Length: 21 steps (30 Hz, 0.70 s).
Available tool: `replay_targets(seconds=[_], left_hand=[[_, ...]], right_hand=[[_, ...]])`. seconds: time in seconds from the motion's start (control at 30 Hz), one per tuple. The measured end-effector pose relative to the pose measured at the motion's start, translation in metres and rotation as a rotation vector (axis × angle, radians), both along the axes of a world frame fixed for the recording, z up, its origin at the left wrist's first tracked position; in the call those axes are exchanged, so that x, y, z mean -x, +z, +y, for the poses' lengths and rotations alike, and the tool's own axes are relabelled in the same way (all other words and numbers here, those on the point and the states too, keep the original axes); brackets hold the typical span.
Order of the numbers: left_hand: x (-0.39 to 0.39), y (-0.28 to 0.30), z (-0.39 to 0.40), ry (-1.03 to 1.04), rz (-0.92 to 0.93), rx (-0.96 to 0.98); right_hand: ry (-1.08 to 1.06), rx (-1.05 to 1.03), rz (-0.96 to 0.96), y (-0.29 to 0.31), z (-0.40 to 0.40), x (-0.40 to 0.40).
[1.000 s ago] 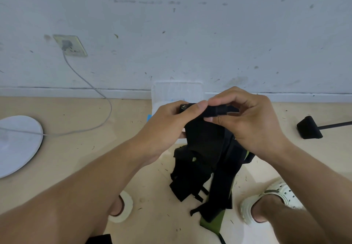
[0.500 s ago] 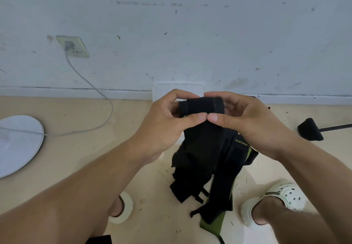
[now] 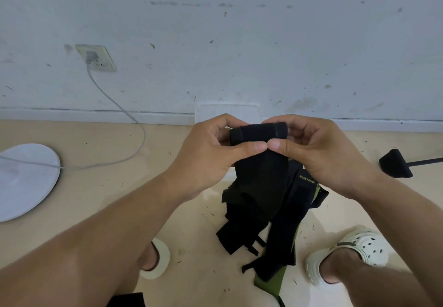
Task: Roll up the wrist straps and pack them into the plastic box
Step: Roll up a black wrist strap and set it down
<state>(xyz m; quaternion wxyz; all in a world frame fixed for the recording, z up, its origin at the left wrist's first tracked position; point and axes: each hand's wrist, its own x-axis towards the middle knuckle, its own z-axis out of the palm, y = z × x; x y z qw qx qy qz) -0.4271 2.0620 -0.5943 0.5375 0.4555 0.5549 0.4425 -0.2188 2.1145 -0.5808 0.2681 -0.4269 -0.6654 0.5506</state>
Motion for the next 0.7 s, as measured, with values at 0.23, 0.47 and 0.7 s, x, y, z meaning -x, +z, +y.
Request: replay_targets(seconds=[0.23, 0.47, 0.7], left_hand=[[-0.001, -0.002, -0.001, -0.019, 0.056, -0.012], [-0.005, 0.005, -0.002, -0.087, 0.018, 0.086], [-0.006, 0.007, -0.001, -0.126, -0.082, 0.256]], right_hand=[[0.020, -0.036, -0.005, -0.006, 0.001, 0.001], [-0.073, -0.094, 0.048, -0.003, -0.004, 0.004], [-0.143, -0.192, 0.056, -0.007, -0.009, 0.008]])
